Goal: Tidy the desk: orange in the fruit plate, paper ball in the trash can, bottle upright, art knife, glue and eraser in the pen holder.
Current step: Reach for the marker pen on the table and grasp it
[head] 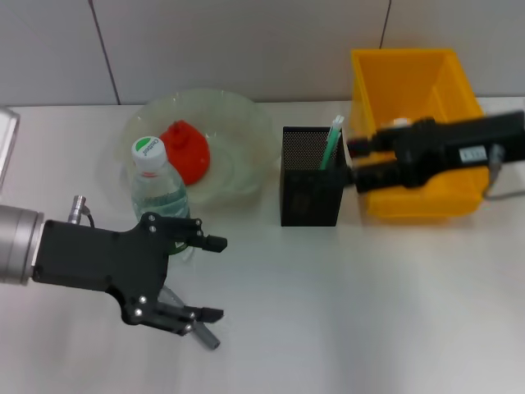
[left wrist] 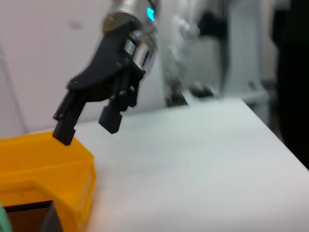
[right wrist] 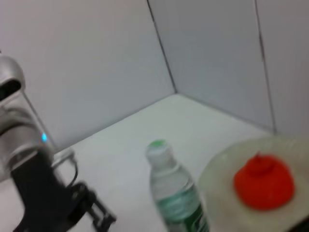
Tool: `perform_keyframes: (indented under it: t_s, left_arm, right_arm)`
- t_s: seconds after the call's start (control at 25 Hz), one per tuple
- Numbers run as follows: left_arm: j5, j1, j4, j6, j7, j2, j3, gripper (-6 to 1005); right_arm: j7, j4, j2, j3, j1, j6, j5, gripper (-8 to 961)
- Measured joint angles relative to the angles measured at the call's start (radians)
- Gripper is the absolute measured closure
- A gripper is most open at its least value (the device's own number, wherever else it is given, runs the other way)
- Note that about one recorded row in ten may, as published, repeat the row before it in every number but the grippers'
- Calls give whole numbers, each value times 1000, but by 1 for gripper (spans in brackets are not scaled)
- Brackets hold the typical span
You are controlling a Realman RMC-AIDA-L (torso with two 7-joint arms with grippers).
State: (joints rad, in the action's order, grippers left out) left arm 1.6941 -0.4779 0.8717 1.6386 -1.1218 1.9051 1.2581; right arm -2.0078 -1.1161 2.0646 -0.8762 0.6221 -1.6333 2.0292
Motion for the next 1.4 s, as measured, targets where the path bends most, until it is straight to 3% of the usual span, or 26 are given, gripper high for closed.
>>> perform_keyframes:
  t_s: [0.24,0.48,0.76,1.2,1.4]
  left_arm:
    - [218,-8,222,72,-1,38,-32,201]
    - [456,-29,373,73,47,110,-24,201]
    - [518,-112,352,10,48,81,53,201]
    - [583,-127,341,-130,22,62,250,200]
    - [597,-135,343,-153,20,54,283,200]
  right_arm:
    - [-9,90,-4,17,-31,-12,0,204]
    - [-10,149,0,6,-38,-43,6,204]
    - [9,206,-14,6,-20,-71,14,205]
    - [50,258,-22,6,8,-39,20,205]
    - [51,259,-23,10,8,-22,20,206]
